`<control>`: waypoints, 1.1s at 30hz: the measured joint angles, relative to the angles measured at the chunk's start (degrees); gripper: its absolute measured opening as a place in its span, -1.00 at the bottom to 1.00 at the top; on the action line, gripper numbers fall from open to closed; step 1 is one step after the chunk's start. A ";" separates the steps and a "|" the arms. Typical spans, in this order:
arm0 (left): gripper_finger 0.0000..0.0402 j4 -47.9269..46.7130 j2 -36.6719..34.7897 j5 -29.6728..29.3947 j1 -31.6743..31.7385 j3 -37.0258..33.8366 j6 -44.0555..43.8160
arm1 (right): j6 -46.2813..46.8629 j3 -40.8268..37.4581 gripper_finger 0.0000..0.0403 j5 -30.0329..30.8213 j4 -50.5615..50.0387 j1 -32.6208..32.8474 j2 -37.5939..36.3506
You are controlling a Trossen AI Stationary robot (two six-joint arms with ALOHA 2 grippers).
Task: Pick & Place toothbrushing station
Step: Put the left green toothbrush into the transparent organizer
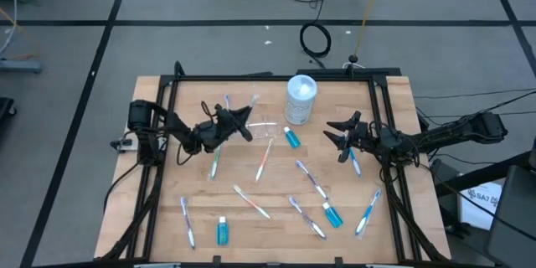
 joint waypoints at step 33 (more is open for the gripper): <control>-0.12 -7.33 -1.67 -4.96 -1.19 0.00 3.09 | -10.93 -0.02 -0.23 0.04 4.17 -0.05 -0.04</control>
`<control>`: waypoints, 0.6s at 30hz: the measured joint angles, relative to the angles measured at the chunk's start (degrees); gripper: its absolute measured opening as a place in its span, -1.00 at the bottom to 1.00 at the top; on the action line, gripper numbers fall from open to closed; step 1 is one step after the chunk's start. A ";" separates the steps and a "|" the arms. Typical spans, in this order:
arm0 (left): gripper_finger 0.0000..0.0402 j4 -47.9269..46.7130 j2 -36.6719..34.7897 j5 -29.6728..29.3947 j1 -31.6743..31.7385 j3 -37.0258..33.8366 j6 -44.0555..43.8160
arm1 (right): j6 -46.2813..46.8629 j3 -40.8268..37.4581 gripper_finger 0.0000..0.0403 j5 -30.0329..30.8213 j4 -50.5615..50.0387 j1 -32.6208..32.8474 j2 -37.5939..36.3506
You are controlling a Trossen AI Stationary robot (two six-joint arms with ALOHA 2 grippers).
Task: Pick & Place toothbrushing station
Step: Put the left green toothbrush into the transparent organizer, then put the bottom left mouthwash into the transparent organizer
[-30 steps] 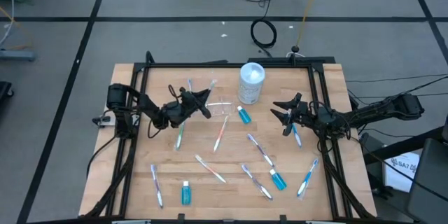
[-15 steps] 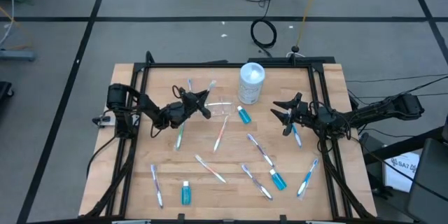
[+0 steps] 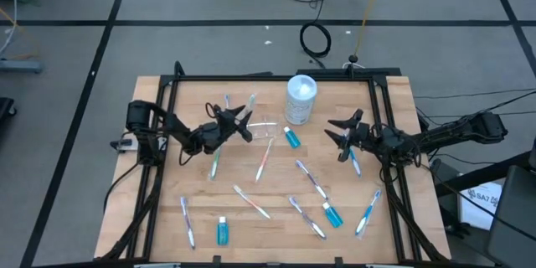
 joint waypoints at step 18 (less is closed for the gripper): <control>-0.26 -44.53 -33.39 -2.58 -15.02 0.00 -17.36 | -12.10 0.00 -0.23 0.20 12.76 -11.44 0.01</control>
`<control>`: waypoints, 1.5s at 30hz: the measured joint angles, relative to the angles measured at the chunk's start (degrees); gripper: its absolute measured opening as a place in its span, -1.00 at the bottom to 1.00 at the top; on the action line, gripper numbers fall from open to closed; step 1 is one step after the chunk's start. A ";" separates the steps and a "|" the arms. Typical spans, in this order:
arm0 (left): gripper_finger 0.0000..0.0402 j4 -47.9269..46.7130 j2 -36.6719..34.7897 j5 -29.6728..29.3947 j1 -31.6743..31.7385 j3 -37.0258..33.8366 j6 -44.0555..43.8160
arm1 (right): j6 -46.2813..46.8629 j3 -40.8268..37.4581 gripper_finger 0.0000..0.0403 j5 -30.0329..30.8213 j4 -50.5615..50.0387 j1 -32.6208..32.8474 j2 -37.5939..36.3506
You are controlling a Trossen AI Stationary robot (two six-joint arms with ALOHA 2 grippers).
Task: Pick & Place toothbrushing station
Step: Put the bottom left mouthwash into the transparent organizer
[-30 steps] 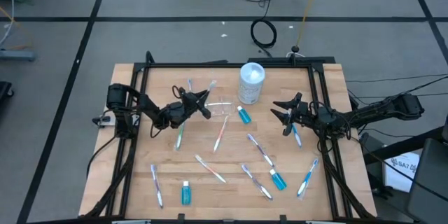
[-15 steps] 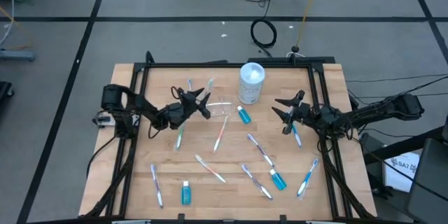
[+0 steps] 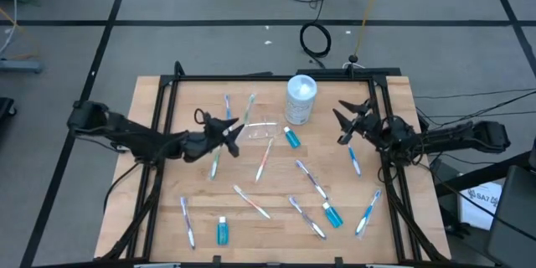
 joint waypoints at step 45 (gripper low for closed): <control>-0.06 -61.99 25.42 46.77 -28.61 31.65 -73.16 | 20.15 12.48 -0.23 -11.19 -14.70 -6.04 9.28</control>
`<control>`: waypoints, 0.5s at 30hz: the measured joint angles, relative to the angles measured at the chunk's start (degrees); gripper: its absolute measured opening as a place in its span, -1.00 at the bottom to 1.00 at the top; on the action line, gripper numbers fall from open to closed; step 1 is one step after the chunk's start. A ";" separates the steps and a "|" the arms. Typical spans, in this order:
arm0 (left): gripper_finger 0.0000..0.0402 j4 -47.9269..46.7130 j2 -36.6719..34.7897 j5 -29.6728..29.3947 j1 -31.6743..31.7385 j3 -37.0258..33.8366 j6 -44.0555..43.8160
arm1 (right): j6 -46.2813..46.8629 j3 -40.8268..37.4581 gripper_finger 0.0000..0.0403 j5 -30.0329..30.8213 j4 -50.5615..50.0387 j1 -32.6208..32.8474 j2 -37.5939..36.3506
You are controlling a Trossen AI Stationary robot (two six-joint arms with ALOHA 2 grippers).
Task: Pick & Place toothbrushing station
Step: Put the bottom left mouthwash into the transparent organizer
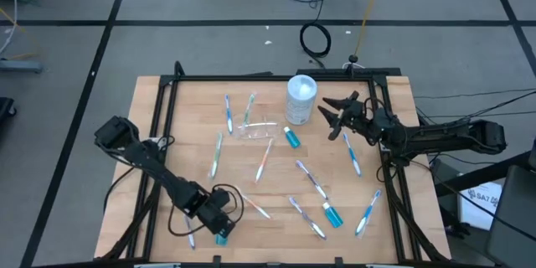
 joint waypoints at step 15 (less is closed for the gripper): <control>0.26 0.26 0.00 -2.00 1.97 0.00 -1.11 | -0.37 0.00 -0.23 -1.23 -0.31 0.00 0.00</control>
